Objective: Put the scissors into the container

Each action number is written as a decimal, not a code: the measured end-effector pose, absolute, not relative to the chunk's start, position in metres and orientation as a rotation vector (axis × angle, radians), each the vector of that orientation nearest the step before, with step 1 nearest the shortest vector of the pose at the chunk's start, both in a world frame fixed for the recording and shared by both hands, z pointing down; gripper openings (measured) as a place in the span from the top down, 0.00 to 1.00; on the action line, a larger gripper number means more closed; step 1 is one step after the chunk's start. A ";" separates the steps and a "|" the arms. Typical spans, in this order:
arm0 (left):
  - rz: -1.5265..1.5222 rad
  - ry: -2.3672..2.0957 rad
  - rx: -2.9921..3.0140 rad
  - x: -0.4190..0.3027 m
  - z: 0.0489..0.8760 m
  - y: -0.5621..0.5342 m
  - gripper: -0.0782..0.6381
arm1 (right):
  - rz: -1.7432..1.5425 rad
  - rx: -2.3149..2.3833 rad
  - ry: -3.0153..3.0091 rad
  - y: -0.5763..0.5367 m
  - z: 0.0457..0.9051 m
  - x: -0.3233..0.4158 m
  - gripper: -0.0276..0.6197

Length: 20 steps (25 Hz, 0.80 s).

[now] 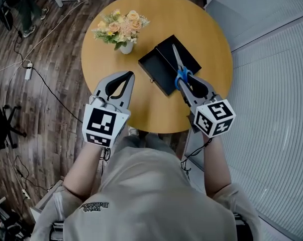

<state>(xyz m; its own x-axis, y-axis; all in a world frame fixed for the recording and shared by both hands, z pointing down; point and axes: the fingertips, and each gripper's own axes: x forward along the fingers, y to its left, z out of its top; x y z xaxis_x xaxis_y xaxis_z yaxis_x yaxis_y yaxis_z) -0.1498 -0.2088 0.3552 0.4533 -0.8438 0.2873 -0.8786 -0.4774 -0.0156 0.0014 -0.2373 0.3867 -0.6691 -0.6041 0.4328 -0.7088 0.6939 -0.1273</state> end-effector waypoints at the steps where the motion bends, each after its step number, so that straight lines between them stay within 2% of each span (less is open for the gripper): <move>1: 0.393 -1.526 2.549 -0.148 0.361 -0.212 0.86 | 0.407 1.007 -2.537 -0.242 0.396 0.002 0.80; 20: 0.519 -1.421 2.347 -0.122 0.479 -0.264 0.86 | 0.598 0.736 -2.361 -0.283 0.548 0.000 0.80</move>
